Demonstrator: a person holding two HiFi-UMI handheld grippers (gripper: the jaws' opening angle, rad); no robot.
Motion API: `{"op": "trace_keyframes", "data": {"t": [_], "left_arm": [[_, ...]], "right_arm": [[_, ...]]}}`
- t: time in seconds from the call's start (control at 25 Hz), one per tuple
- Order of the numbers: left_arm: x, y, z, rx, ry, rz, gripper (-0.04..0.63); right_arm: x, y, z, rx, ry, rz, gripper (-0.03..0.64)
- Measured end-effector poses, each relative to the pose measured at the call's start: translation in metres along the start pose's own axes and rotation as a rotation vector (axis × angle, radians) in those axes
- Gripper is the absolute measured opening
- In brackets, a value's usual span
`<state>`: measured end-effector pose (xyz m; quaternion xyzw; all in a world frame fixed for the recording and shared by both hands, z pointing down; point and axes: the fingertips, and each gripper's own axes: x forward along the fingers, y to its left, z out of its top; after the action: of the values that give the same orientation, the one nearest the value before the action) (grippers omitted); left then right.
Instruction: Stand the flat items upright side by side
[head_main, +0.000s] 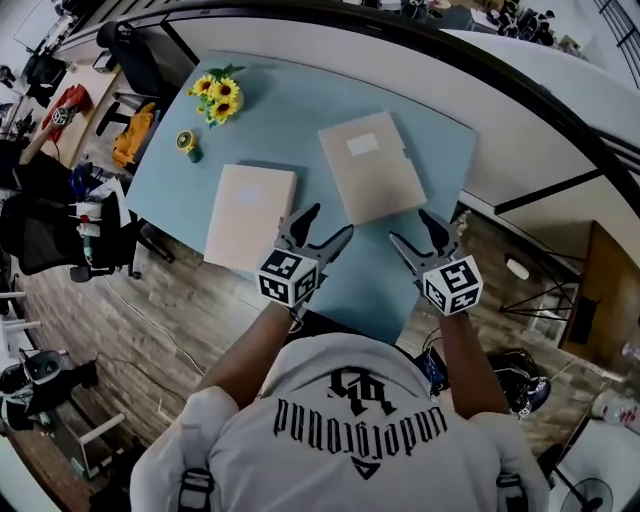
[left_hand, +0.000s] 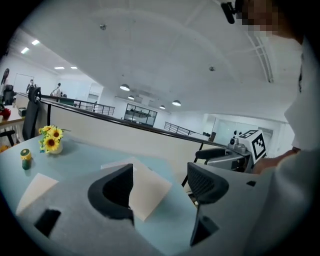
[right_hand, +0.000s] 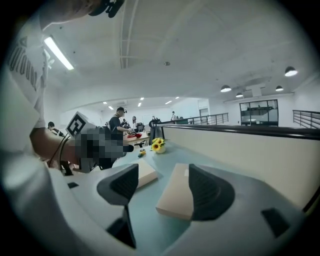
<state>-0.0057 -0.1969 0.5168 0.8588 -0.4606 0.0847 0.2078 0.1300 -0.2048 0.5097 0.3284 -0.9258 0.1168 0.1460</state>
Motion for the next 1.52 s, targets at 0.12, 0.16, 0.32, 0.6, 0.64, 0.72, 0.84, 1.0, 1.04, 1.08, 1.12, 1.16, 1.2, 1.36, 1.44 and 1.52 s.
{"op": "trace_keyframes", "data": {"t": [0.12, 0.16, 0.32, 0.6, 0.64, 0.72, 0.84, 1.0, 1.04, 1.08, 1.12, 1.16, 1.2, 1.36, 1.44, 1.52], "left_arm": [[0.024, 0.023, -0.011, -0.052, 0.053, 0.004, 0.353], [0.033, 0.03, -0.015, -0.067, 0.07, 0.006, 0.354], [0.066, 0.059, -0.031, -0.121, 0.137, 0.021, 0.36], [0.115, 0.103, -0.062, -0.192, 0.242, 0.046, 0.365], [0.122, 0.109, -0.068, -0.199, 0.255, 0.051, 0.365], [0.134, 0.12, -0.08, -0.22, 0.278, 0.064, 0.365], [0.151, 0.139, -0.097, -0.256, 0.304, 0.086, 0.365], [0.169, 0.16, -0.118, -0.313, 0.343, 0.116, 0.365], [0.174, 0.164, -0.123, -0.339, 0.35, 0.121, 0.368], [0.178, 0.169, -0.127, -0.362, 0.355, 0.127, 0.37], [0.183, 0.174, -0.131, -0.383, 0.36, 0.132, 0.37], [0.189, 0.179, -0.134, -0.401, 0.365, 0.138, 0.373], [0.194, 0.183, -0.138, -0.417, 0.371, 0.143, 0.375], [0.206, 0.193, -0.151, -0.48, 0.388, 0.158, 0.38], [0.211, 0.193, -0.156, -0.507, 0.395, 0.153, 0.38], [0.214, 0.191, -0.16, -0.523, 0.408, 0.143, 0.377]], "right_arm": [[0.025, -0.023, -0.006, 0.004, 0.048, -0.001, 0.322], [0.034, -0.031, -0.008, 0.005, 0.064, -0.001, 0.324], [0.069, -0.07, -0.026, 0.045, 0.125, 0.001, 0.33], [0.129, -0.129, -0.066, 0.089, 0.257, 0.009, 0.345], [0.138, -0.137, -0.072, 0.091, 0.279, 0.012, 0.347], [0.154, -0.151, -0.088, 0.103, 0.33, 0.023, 0.359], [0.175, -0.17, -0.11, 0.123, 0.398, 0.027, 0.362], [0.197, -0.189, -0.137, 0.155, 0.483, 0.042, 0.373], [0.202, -0.193, -0.143, 0.173, 0.503, 0.047, 0.376], [0.208, -0.198, -0.148, 0.194, 0.522, 0.053, 0.379], [0.214, -0.203, -0.153, 0.217, 0.539, 0.06, 0.38], [0.22, -0.207, -0.158, 0.238, 0.554, 0.067, 0.384], [0.226, -0.21, -0.162, 0.258, 0.567, 0.076, 0.385], [0.242, -0.213, -0.176, 0.324, 0.615, 0.129, 0.393], [0.246, -0.212, -0.18, 0.366, 0.637, 0.169, 0.4], [0.247, -0.211, -0.185, 0.408, 0.667, 0.2, 0.403]]}}
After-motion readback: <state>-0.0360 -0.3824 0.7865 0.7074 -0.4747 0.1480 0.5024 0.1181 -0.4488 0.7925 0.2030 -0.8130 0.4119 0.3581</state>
